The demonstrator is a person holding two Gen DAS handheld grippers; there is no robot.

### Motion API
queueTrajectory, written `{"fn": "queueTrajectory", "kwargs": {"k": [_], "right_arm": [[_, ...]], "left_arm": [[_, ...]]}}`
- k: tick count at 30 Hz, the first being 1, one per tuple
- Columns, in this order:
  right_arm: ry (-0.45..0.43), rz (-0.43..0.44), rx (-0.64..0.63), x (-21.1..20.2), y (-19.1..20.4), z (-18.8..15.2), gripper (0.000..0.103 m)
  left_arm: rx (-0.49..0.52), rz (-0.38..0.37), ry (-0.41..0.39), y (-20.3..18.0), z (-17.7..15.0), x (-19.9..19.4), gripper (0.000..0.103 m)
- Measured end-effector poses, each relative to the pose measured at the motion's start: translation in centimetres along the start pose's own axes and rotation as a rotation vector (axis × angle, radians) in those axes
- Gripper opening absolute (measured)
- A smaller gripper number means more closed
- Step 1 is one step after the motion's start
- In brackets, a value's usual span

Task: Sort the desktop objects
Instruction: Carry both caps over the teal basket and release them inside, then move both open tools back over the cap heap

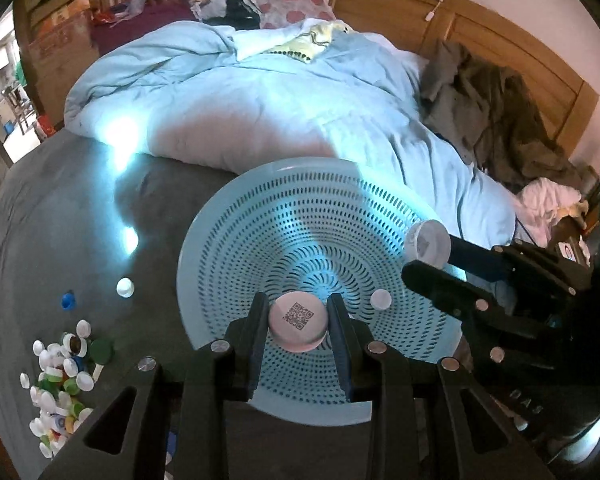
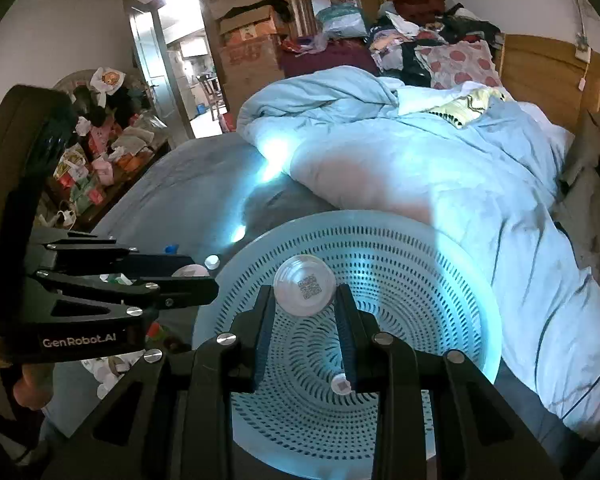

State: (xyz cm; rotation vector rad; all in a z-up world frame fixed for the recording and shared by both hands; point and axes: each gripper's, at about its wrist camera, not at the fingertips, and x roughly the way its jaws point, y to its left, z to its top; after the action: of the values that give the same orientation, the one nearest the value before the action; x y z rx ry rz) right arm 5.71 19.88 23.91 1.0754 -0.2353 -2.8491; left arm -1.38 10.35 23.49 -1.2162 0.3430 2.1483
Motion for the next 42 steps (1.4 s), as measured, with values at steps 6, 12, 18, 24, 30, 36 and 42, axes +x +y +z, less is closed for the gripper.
{"fn": "queueTrajectory", "kwargs": {"k": [6, 12, 18, 24, 30, 36, 42], "right_arm": [[-0.001, 0.000, 0.008, 0.0, -0.7, -0.1, 0.027], [-0.034, -0.054, 0.025, -0.4, -1.6, 0.1, 0.053], [-0.082, -0.045, 0.032, -1.6, -1.3, 0.3, 0.062], [-0.197, 0.040, -0.039, -4.4, 2.0, -2.5, 0.063], [-0.024, 0.192, -0.141, -0.4, 7.9, -12.5, 0.064], [0.187, 0.298, -0.115, 4.3, 11.3, -19.2, 0.064], [0.186, 0.275, -0.150, 4.6, 12.2, -19.1, 0.064]], "left_arm": [[-0.006, 0.010, -0.016, -0.3, 0.8, 0.0, 0.032], [-0.007, 0.050, -0.063, -0.2, 1.2, -0.7, 0.076], [-0.035, 0.035, -0.111, 1.0, 1.0, -2.5, 0.080], [-0.007, 0.047, -0.266, 5.2, -5.3, -8.6, 0.087], [-0.212, 0.223, -0.317, 16.0, -19.5, -11.8, 0.089], [-0.309, 0.237, -0.138, 19.2, -31.4, -6.8, 0.077], [-0.294, 0.205, -0.092, 18.0, -33.6, -1.2, 0.069]]}}
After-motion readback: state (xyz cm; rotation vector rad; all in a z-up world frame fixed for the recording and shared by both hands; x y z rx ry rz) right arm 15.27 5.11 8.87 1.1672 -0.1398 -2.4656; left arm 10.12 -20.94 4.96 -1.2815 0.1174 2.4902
